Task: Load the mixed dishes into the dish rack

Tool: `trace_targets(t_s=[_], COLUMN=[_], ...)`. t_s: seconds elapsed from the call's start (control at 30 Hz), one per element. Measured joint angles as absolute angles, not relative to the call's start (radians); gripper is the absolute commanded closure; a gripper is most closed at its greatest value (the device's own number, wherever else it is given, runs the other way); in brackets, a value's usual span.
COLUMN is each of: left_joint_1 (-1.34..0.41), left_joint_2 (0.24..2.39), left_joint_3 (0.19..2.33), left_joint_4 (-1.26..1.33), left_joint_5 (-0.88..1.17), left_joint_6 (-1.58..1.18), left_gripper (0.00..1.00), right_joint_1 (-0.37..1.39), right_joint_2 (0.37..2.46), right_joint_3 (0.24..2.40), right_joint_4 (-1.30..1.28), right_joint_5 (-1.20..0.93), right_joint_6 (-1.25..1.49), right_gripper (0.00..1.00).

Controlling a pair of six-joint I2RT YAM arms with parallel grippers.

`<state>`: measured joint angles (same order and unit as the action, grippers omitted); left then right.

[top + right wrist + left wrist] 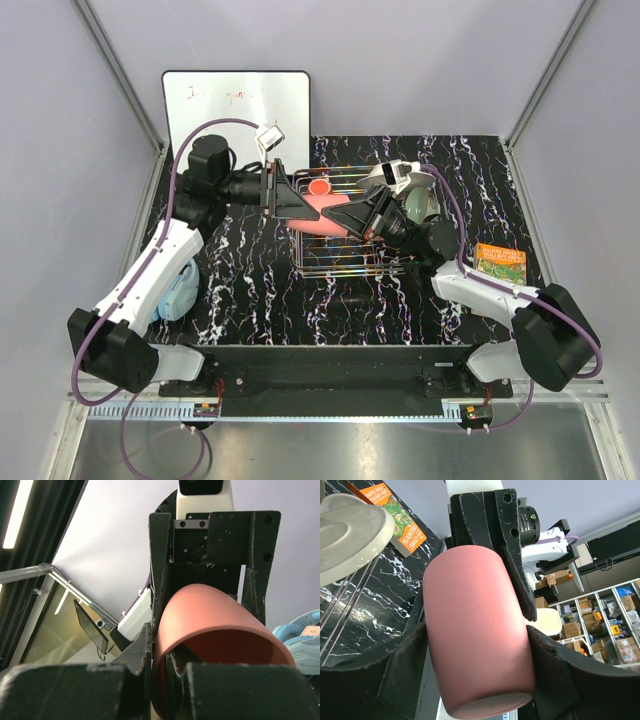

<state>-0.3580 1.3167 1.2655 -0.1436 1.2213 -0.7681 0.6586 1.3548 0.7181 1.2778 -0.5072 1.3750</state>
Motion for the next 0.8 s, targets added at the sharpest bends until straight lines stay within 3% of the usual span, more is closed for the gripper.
trace_targets(t_s=[0.2,0.23,0.33,0.43,0.47,0.53,0.63,0.8], left_joint_1=[-0.358,-0.358,-0.353,-0.334,-0.316,-0.283,-0.259,-0.283], left_joint_2=[1.317,1.317,1.317,1.317,1.320,1.341,1.373,1.386], left_joint_3=[1.265,1.265,1.265,1.278,1.304,1.400,1.559,1.635], left_joint_4=[-0.128,-0.125,-0.126,-0.185,-0.253,-0.418,-0.645,-0.896], left_joint_5=[1.200,1.199,1.199,1.207,1.206,1.189,1.106,0.892], left_joint_6=[-0.783,-0.784,-0.784,-0.741,-0.692,-0.568,-0.386,-0.147], left_gripper=[0.73,0.83,1.00,1.00,1.00,1.00,1.00,1.00], right_joint_1=[0.654,0.653,0.653,0.653,0.651,0.645,0.637,0.636], right_joint_2=[1.355,1.355,1.353,1.329,1.311,1.254,1.131,0.883], right_joint_3=[0.718,0.718,0.719,0.718,0.718,0.719,0.720,0.735], right_joint_4=[1.281,1.282,1.272,1.207,1.165,1.060,0.878,0.567], right_joint_5=[-0.505,-0.505,-0.503,-0.506,-0.507,-0.508,-0.504,-0.471], right_joint_6=[1.374,1.374,1.370,1.352,1.339,1.301,1.213,1.063], right_gripper=[1.00,1.00,0.75,0.45,0.24,0.02,0.00,0.00])
